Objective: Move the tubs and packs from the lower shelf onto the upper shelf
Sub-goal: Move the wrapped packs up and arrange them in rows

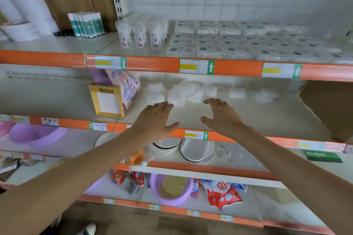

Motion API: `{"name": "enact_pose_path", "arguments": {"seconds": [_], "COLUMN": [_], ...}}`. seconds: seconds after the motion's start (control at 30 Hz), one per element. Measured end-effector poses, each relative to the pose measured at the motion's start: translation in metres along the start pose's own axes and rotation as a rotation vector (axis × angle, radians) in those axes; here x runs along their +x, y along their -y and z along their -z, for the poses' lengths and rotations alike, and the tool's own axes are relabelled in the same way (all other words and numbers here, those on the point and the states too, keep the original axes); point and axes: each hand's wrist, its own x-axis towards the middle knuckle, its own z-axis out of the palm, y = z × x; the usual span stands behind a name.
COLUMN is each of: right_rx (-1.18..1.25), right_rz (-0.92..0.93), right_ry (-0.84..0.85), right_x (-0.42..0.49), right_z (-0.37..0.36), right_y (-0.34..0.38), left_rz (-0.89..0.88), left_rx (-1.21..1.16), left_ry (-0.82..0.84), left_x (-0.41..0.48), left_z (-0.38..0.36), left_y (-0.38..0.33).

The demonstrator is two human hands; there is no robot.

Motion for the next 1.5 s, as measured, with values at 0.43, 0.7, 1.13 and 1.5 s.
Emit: {"name": "enact_pose_path", "arguments": {"seconds": [0.43,0.7,1.13,1.5], "right_rx": [-0.058,-0.022,0.033,0.05], "right_rz": [-0.031,0.075,0.085,0.099], "right_ry": [-0.001,-0.162,-0.268,-0.276], "right_x": [0.16,0.242,0.273,0.262], "right_z": [-0.121,-0.134,-0.144,-0.14], "right_y": [-0.07,-0.064,-0.065,-0.065], "left_rz": [0.069,0.052,0.009,-0.052], "left_rx": [0.003,-0.021,-0.118,-0.105], "left_ry": [0.033,-0.053,-0.197,-0.207], "left_x": [0.125,0.187,0.215,0.21], "left_z": [-0.143,-0.175,-0.193,-0.186], "left_y": [0.04,0.071,0.075,0.081]}}
